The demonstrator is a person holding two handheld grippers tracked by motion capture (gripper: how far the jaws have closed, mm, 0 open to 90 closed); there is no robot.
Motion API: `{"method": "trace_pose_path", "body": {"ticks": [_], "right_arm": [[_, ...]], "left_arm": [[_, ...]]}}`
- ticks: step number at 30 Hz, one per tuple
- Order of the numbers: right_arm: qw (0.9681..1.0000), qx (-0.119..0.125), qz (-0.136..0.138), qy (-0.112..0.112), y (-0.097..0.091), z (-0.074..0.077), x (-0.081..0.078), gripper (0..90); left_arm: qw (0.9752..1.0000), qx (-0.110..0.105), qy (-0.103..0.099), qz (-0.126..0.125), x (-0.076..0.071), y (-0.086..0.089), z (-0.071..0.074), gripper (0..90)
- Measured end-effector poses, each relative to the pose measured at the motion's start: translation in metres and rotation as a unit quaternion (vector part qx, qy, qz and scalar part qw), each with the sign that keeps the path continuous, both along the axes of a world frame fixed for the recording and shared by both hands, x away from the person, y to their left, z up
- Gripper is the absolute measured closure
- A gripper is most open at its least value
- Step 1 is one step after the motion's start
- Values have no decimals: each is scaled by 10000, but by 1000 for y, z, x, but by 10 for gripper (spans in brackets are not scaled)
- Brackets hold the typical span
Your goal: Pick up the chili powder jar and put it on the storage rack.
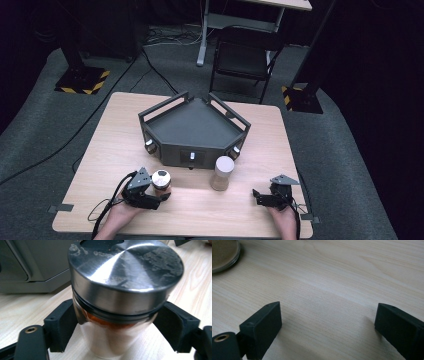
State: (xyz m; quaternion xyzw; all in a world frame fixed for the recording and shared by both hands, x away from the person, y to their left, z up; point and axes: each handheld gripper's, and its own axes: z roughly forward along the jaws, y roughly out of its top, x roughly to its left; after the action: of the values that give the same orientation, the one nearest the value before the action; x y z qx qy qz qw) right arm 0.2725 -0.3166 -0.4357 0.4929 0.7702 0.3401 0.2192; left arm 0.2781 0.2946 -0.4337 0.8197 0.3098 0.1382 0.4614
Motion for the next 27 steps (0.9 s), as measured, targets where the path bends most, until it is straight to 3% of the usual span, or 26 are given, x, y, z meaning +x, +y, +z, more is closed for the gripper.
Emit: {"method": "trace_pose_path", "body": {"ticks": [6,11,21,27], "right_arm": [[10000,0,0,0,0,0,0,65],[10000,0,0,0,0,0,0,65],[10000,0,0,1,0,0,0,65],[10000,0,1,0,0,0,0,65]], "left_arm": [[10000,27,-75,35,0,-2,-3,298],[9998,63,-173,51,-3,-4,-3,309],[9998,44,-159,94,-3,-3,0,312],[9995,-80,-263,131,-7,1,7,312]]}}
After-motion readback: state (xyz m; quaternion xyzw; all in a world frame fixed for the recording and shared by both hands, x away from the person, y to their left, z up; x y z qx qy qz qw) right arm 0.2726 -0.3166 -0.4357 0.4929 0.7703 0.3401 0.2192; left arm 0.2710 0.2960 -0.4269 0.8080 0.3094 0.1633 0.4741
